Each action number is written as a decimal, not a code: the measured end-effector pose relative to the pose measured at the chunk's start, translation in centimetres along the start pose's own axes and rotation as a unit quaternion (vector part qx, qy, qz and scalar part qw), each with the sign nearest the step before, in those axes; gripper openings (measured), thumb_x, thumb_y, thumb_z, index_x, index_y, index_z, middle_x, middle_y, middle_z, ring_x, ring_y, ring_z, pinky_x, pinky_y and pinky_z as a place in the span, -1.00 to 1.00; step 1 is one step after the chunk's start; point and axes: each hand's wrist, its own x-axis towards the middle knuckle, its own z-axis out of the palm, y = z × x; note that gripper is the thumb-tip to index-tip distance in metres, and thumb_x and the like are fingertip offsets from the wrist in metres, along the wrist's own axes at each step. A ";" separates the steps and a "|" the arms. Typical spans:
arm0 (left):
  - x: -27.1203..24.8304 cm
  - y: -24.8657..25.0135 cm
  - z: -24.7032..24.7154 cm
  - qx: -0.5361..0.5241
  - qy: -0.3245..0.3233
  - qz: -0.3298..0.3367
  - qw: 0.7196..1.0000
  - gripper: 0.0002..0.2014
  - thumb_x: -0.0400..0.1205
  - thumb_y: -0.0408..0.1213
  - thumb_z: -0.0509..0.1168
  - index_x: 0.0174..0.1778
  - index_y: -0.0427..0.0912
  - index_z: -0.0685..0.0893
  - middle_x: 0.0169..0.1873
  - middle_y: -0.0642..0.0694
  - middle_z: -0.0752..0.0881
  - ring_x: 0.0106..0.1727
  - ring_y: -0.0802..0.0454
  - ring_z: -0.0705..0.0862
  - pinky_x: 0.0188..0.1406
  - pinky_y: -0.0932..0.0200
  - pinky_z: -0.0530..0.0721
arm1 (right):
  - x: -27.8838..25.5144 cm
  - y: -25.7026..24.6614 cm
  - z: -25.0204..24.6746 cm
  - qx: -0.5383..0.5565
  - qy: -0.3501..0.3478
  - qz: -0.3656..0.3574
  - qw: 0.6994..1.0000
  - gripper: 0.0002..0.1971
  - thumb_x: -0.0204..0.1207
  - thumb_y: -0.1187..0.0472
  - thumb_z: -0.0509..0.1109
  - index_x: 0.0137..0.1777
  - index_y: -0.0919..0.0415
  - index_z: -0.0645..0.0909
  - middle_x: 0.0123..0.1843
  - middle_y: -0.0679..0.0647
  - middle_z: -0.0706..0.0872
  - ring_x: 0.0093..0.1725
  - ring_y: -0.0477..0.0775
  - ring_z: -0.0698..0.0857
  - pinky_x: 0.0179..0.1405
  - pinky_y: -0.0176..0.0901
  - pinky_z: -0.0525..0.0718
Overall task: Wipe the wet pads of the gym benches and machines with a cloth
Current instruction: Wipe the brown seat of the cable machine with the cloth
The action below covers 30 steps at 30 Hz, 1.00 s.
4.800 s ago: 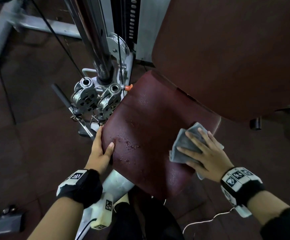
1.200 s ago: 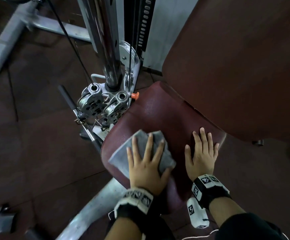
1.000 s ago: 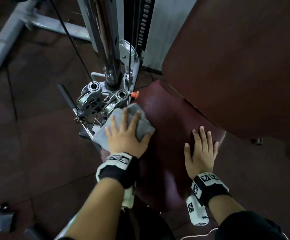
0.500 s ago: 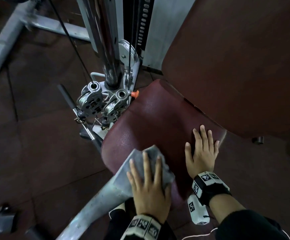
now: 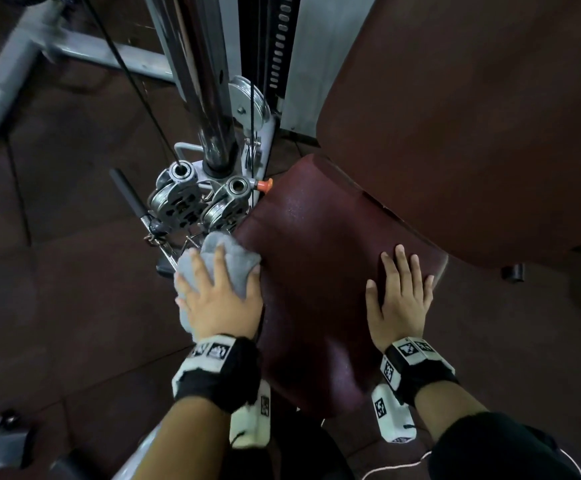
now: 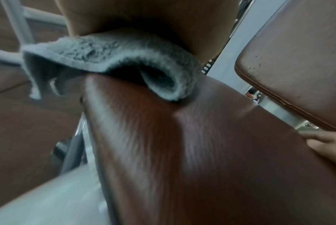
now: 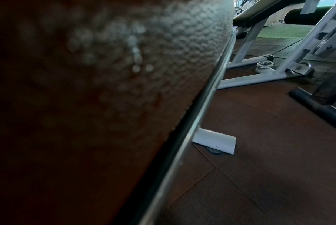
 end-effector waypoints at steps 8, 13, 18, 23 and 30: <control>-10.1 0.0 4.4 0.035 -0.007 0.133 0.990 -0.22 0.53 0.16 0.13 0.61 -0.24 0.28 0.59 -0.48 0.17 0.57 -0.65 -0.10 0.54 -0.46 -0.10 | 0.0 -0.1 -0.1 0.014 0.009 0.001 1.000 -0.45 0.60 -0.10 0.04 0.54 0.09 0.37 0.65 0.02 0.25 0.65 0.14 0.14 0.60 0.25 -0.03; -10.8 4.6 5.3 0.050 -0.065 0.241 0.967 -0.26 0.49 0.18 0.17 0.57 -0.10 0.39 0.64 -0.28 0.18 0.63 -0.48 -0.07 0.55 -0.41 -0.03 | 0.2 0.1 0.0 0.022 0.006 0.000 1.000 -0.44 0.58 -0.10 0.05 0.53 0.10 0.39 0.64 0.05 0.28 0.64 0.17 0.17 0.58 0.29 0.00; -8.1 5.7 4.0 -0.037 -0.105 0.317 0.942 -0.28 0.50 0.09 0.08 0.64 0.04 0.20 0.68 -0.05 -0.06 0.67 -0.04 -0.28 0.62 -0.23 -0.09 | 0.4 0.4 -0.3 0.041 -0.024 -0.010 0.999 -0.39 0.56 -0.16 0.01 0.54 0.11 0.39 0.65 0.06 0.25 0.65 0.17 0.11 0.59 0.28 -0.08; -4.9 0.5 1.0 -0.033 -0.024 0.240 0.970 -0.33 0.47 -0.06 0.04 0.60 0.04 0.25 0.65 -0.19 0.15 0.66 -0.09 0.05 0.47 -0.44 0.03 | 0.7 -2.2 -2.7 0.109 0.006 0.021 0.994 -0.41 0.50 -0.19 0.05 0.35 0.17 0.56 0.49 0.09 0.50 0.56 0.10 0.32 0.60 0.32 -0.01; -3.5 -3.7 0.8 -0.027 -0.061 0.186 0.980 -0.35 0.59 0.16 -0.28 0.64 0.12 0.15 0.61 0.06 -0.19 0.63 0.11 -0.25 0.57 -0.33 -0.15 | -3.6 -7.5 -1.8 -0.045 -0.128 -0.232 0.963 -0.30 0.40 -0.51 0.15 0.54 -0.34 0.27 0.68 -0.09 0.17 0.65 0.19 0.13 0.47 0.56 0.09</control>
